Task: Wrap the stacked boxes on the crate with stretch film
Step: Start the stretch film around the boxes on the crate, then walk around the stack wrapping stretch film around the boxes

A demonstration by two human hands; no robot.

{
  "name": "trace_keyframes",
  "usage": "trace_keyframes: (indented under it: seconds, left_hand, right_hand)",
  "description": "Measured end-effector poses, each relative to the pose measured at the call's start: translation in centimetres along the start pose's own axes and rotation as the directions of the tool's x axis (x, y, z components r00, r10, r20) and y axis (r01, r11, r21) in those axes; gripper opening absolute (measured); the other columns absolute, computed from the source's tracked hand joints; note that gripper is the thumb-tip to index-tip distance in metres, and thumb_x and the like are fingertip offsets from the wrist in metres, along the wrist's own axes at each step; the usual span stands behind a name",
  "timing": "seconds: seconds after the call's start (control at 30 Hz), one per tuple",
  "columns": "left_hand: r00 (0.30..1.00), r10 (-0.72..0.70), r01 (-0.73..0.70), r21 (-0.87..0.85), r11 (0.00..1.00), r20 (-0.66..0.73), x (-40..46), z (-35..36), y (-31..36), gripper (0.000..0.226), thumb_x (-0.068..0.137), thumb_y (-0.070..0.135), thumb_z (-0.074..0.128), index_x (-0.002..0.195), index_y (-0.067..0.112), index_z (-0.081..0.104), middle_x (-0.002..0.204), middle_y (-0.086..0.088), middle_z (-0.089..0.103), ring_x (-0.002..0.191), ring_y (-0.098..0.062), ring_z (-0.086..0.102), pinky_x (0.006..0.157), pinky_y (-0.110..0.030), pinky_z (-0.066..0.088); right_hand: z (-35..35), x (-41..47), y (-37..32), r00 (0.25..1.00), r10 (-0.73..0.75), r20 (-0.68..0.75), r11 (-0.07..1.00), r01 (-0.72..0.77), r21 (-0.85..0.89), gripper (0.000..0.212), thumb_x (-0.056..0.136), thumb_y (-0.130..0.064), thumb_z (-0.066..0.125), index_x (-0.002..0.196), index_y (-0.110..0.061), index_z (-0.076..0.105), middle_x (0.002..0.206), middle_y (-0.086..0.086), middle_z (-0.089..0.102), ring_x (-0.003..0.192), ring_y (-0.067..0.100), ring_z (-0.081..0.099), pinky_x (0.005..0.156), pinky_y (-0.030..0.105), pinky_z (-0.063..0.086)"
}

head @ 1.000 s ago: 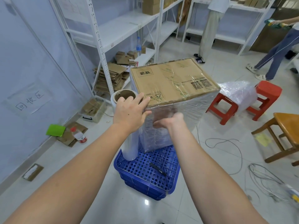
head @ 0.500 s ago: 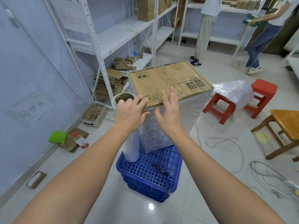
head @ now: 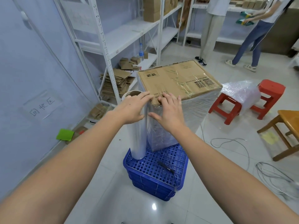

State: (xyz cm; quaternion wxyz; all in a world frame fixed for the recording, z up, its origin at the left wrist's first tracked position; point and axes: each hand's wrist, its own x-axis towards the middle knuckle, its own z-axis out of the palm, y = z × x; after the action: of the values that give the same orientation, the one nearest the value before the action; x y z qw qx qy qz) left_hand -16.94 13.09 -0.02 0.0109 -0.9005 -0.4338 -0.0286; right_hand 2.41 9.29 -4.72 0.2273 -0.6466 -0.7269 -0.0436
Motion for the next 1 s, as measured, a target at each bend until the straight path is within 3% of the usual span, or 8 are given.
trace_keyframes:
  seconds: [0.07,0.17,0.3,0.4,0.5,0.73,0.9,1.0]
  left_hand:
    - [0.999,0.037,-0.036,0.026,0.999,-0.02,-0.5,-0.7,-1.8,0.083,0.082,0.036,0.08,0.152,0.022,0.037,0.157,0.0,0.04,0.132,-0.023,0.052,0.106,-0.044,0.045]
    - [0.996,0.085,-0.088,0.073,0.993,0.042,-0.8,-1.8,-3.6,0.054,0.078,0.044,0.083,0.116,0.024,0.051,0.12,0.001,0.061,0.107,-0.024,0.061,0.096,-0.042,0.047]
    - [0.961,0.242,-0.266,0.206,0.942,0.133,-0.9,-1.5,-5.6,0.043,0.085,0.051,0.077,0.11,0.026,0.051,0.117,-0.002,0.069,0.12,-0.028,0.056,0.11,-0.041,0.035]
    - [0.941,0.313,-0.33,0.151,0.932,0.126,-1.2,-1.5,-6.7,0.044,0.087,0.055,0.073,0.108,0.024,0.051,0.109,-0.003,0.066,0.112,-0.027,0.057,0.091,-0.039,0.048]
    - [0.938,0.323,-0.338,0.133,0.932,0.122,-1.5,-1.5,-6.8,0.047,0.09,0.057,0.07,0.099,0.02,0.043,0.089,-0.001,0.056,0.084,-0.027,0.053,0.07,-0.036,0.04]
    - [0.952,0.304,-0.306,0.118,0.945,0.038,-0.4,-0.6,-7.7,0.051,0.094,0.061,0.062,0.097,0.017,0.037,0.095,-0.004,0.066,0.079,-0.03,0.056,0.071,-0.037,0.037]
    - [0.946,0.325,-0.323,0.127,0.938,0.003,0.9,-0.3,-7.5,0.05,0.095,0.063,0.059,0.098,0.019,0.035,0.102,-0.004,0.07,0.091,-0.029,0.066,0.069,-0.036,0.033]
    - [0.932,0.361,-0.361,0.115,0.925,0.023,1.9,-0.2,-7.6,0.053,0.093,0.066,0.06,0.098,0.02,0.034,0.102,-0.003,0.068,0.092,-0.03,0.066,0.067,-0.036,0.033]
  right_hand:
    - [0.2,0.1,-0.5,0.999,0.023,-0.034,1.0,-0.024,-0.011,0.068,0.077,-0.072,0.061,0.123,-0.021,0.054,0.144,0.003,0.046,0.142,0.026,0.03,0.12,0.054,0.008]
    - [0.3,0.3,-1.2,0.995,0.064,-0.081,0.997,-0.067,-0.031,0.057,0.077,-0.064,0.068,0.111,-0.02,0.056,0.134,0.002,0.051,0.134,0.026,0.038,0.12,0.056,0.013]
    - [0.2,0.3,-2.4,0.985,0.136,-0.108,0.987,-0.144,-0.068,0.044,0.078,-0.051,0.073,0.104,-0.019,0.056,0.128,0.001,0.053,0.129,0.024,0.041,0.119,0.056,0.014]
    - [0.3,0.1,-2.8,0.98,0.171,-0.1,0.981,-0.179,-0.079,0.042,0.079,-0.047,0.074,0.106,-0.019,0.057,0.133,0.001,0.052,0.13,0.024,0.042,0.119,0.056,0.013]
    - [-0.1,0.0,-3.2,0.977,0.196,-0.085,0.977,-0.202,-0.073,0.04,0.079,-0.045,0.074,0.104,-0.018,0.057,0.136,0.001,0.051,0.13,0.023,0.042,0.118,0.055,0.013]
    - [-1.2,-0.9,-3.0,0.979,0.195,-0.053,0.981,-0.195,0.002,0.036,0.08,-0.037,0.076,0.101,-0.015,0.056,0.137,0.005,0.051,0.134,0.025,0.04,0.115,0.063,0.01]
    - [-0.6,0.5,-4.2,0.98,0.199,-0.026,0.973,-0.201,-0.114,0.059,0.082,-0.04,0.069,0.136,-0.024,0.052,0.137,0.006,0.048,0.134,0.027,0.038,0.114,0.064,0.013]
    - [0.4,2.0,-4.4,0.975,0.222,-0.015,0.95,-0.22,-0.222,0.073,0.078,-0.055,0.07,0.143,-0.029,0.047,0.139,0.008,0.046,0.131,0.029,0.038,0.115,0.062,0.015]
